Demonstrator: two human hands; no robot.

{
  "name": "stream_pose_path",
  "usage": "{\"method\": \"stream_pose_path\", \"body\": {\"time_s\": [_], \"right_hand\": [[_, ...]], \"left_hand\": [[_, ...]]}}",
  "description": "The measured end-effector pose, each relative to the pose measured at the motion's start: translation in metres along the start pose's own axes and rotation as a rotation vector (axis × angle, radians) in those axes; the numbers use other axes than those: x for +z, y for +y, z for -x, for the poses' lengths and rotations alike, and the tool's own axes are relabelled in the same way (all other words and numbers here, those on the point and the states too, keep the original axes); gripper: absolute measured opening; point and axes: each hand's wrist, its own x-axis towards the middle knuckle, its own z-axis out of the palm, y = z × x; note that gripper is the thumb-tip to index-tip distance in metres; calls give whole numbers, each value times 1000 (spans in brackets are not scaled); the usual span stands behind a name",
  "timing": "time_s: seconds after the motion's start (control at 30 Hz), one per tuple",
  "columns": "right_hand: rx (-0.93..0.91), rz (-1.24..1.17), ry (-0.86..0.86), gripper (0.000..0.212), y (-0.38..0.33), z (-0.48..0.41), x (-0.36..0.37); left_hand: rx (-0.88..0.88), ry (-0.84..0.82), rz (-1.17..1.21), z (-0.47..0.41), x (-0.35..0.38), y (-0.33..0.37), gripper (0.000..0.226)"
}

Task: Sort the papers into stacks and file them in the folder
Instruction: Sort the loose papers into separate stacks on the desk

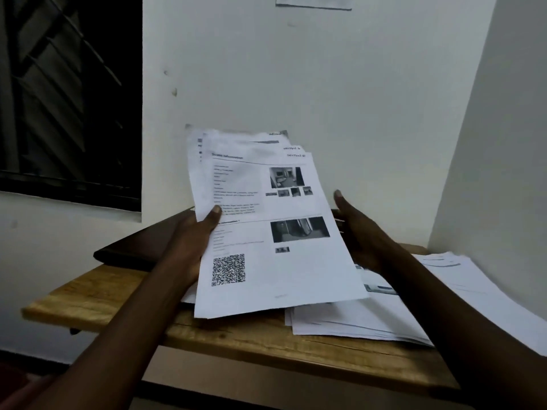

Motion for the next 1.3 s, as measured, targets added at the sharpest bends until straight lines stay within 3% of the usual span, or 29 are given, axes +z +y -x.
{"method": "stream_pose_path", "body": {"time_s": [0.17,0.37,0.57,0.63,0.73,0.9,0.93,1.03,1.07,1.2,1.3], "right_hand": [[-225,87,159,31,-7,22,-25],[-312,107,263,27,-2,35,-53],[-288,145,309,5,8,40,-67],[-262,197,358,8,15,35,-73],[-231,313,566,26,26,25,-100],[-112,48,823,11,46,24,-166],[-88,63,820,10,49,24,-172],[-4,249,777,10,49,30,-158],[-13,338,749,12,50,29,-150],[-12,703,603,25,50,24,-107],[74,995,502,27,52,20,-88]], "left_hand": [[20,-59,-44,4,43,-13,27],[19,-96,-69,9,67,-25,33],[28,-85,-126,8,71,-35,25],[63,-57,-178,9,74,-38,19],[72,28,-214,7,70,-41,18],[-112,26,59,-1,44,-35,27],[-147,-11,139,-1,40,-32,29],[-145,-214,295,6,41,-28,65],[-162,-175,298,9,43,-26,69],[-58,-32,116,11,42,-24,44],[-85,-37,74,5,38,-28,18]]}}
